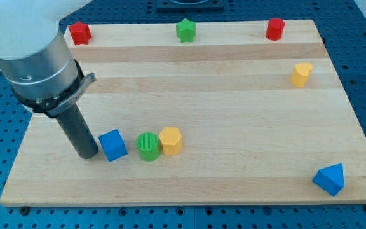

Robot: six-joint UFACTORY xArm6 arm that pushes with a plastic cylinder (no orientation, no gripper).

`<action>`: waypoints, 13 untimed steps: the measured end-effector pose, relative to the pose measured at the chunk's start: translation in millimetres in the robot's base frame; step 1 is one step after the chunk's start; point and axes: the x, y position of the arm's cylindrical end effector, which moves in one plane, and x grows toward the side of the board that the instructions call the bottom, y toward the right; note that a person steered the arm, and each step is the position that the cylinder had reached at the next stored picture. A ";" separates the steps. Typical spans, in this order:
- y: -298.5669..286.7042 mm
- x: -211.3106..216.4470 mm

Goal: Touch the bottom of the yellow hexagon

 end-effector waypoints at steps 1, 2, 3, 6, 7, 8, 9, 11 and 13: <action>18.2 -2.5; 26.7 -3.3; 24.2 -0.3; 75.0 43.0; 111.5 42.9; 137.5 35.4; 141.7 21.8; 144.6 21.4; 151.7 20.5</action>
